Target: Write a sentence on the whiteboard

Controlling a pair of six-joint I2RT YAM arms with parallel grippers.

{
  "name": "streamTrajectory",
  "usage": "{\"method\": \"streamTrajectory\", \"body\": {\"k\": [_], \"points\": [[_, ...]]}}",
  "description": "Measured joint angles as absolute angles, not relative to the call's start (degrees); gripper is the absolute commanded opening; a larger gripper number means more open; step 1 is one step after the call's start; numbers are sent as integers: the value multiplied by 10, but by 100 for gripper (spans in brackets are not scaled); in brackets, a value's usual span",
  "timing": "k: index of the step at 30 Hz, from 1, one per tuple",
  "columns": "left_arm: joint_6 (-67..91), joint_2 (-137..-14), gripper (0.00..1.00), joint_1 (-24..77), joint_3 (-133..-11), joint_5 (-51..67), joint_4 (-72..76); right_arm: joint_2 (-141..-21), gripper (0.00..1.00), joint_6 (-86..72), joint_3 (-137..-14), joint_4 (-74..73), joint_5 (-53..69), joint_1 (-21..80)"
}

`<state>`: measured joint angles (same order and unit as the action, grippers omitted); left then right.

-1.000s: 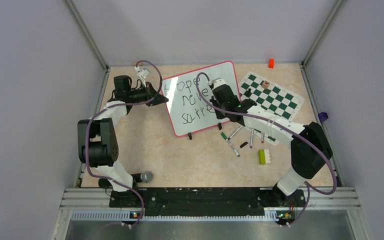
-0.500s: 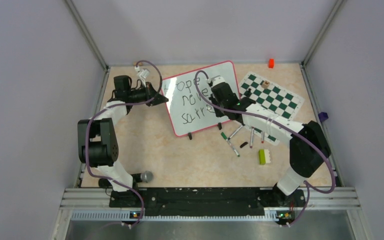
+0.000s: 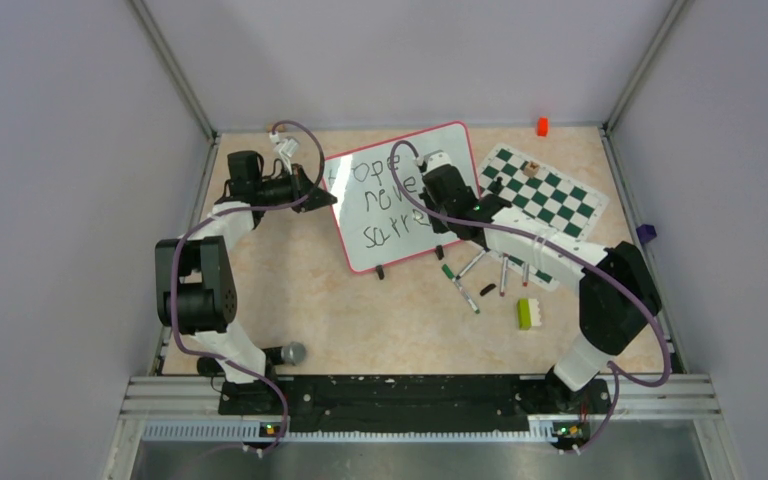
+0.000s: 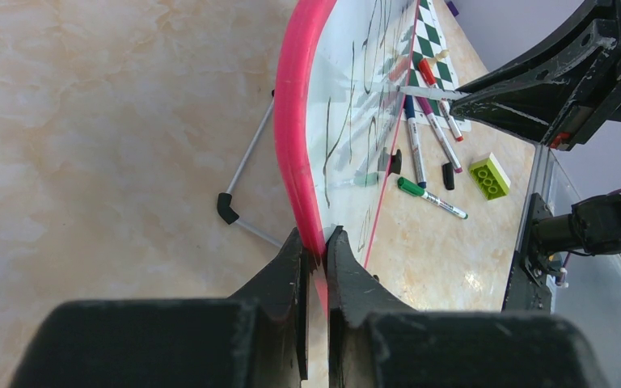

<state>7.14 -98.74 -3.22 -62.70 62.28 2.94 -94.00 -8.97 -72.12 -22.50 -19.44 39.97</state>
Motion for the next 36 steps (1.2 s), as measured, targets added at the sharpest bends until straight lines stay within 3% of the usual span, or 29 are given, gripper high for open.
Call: {"method": "streamTrajectory", "body": {"k": [36], "points": [[71, -987, 0, -32, -627, 623, 29, -903, 0, -91, -687, -237, -143, 389]]}}
